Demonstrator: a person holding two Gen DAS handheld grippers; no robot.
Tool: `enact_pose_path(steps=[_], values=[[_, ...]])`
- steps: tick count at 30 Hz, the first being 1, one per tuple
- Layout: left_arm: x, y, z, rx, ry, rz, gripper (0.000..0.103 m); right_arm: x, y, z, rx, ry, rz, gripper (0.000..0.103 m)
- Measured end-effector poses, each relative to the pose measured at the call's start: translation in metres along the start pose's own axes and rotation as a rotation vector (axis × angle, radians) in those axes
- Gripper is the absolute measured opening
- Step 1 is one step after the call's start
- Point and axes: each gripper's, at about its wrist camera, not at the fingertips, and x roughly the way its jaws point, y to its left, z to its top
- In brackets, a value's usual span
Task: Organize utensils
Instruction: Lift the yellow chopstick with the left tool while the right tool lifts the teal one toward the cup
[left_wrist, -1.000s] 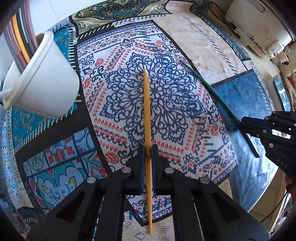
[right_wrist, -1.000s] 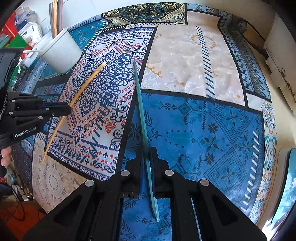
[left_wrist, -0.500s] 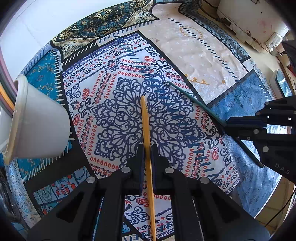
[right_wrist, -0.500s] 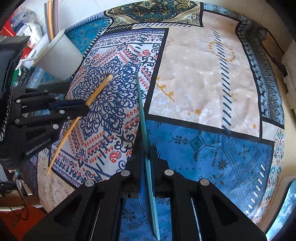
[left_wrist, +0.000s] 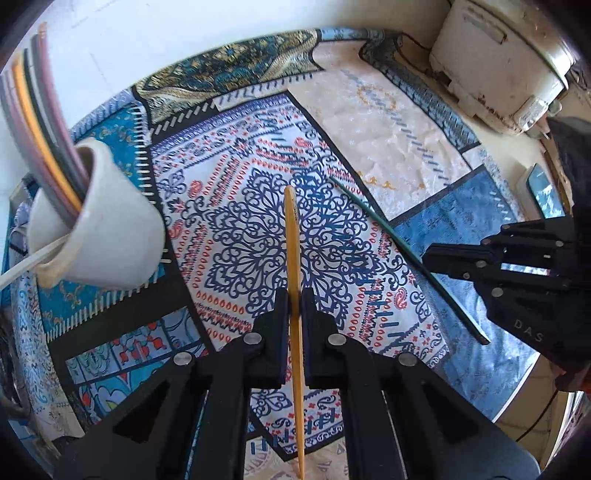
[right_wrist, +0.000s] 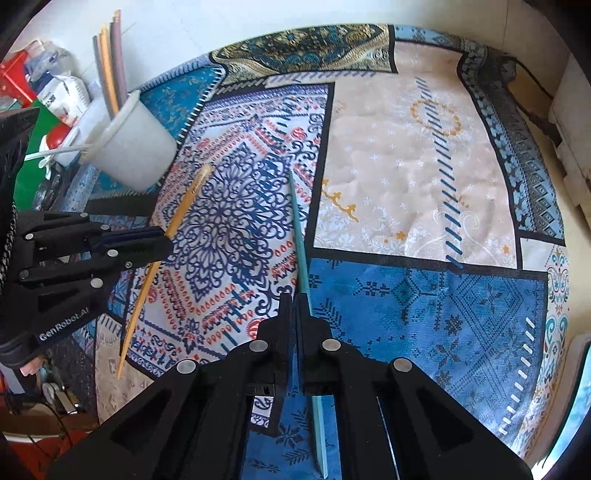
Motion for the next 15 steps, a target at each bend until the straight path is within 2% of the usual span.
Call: enact_pose_path(steps=[3, 7, 9, 15], values=[[-0.020, 0.007, -0.008, -0.016, -0.051, 0.008, 0.005, 0.005, 0.013, -0.001, -0.050, 0.023, -0.031, 0.002], [-0.047, 0.012, -0.018, -0.041, -0.127, 0.026, 0.005, 0.006, 0.011, -0.002, -0.069, 0.058, -0.096, 0.005], [-0.056, 0.019, -0.025, -0.060, -0.150, 0.025, 0.005, 0.010, 0.007, -0.005, -0.051, 0.089, -0.088, 0.009], [-0.083, 0.031, -0.036, -0.118, -0.210, 0.017, 0.005, 0.022, 0.006, -0.006, -0.056, 0.130, -0.085, 0.010]])
